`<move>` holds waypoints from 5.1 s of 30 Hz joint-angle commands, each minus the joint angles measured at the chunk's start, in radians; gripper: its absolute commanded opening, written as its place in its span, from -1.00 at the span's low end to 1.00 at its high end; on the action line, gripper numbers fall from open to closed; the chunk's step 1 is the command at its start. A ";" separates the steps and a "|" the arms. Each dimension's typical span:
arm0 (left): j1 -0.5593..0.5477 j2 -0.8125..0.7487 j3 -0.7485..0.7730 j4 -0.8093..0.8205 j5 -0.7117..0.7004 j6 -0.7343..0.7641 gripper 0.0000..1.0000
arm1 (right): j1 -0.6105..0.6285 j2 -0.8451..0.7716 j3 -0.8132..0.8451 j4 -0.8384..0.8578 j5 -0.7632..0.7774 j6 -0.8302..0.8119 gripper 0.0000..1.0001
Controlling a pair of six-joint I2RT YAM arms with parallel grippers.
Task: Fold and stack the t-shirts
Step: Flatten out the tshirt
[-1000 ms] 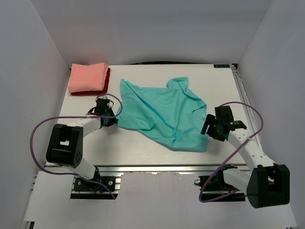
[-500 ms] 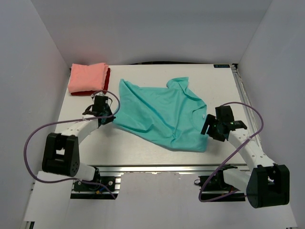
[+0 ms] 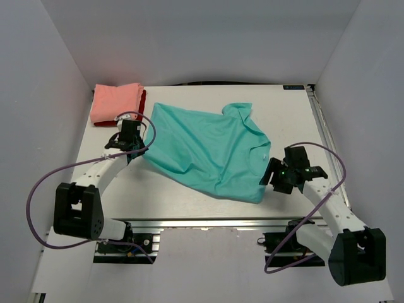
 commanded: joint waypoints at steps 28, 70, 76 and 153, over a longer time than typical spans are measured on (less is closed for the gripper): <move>-0.002 -0.019 -0.024 0.002 0.028 -0.014 -1.00 | 0.360 0.069 -0.101 0.078 0.220 0.220 0.28; -0.001 -0.144 0.939 -0.495 -0.116 0.020 -1.00 | 0.326 0.063 1.316 -0.462 0.603 -0.170 -1.00; 0.001 0.077 1.090 -0.490 -0.006 0.032 -1.00 | 0.262 0.259 1.322 -0.348 0.466 -0.250 -1.00; 0.039 -0.003 -0.128 -0.027 0.141 -0.126 -1.00 | 0.034 -0.023 -0.020 0.139 0.117 0.077 -0.14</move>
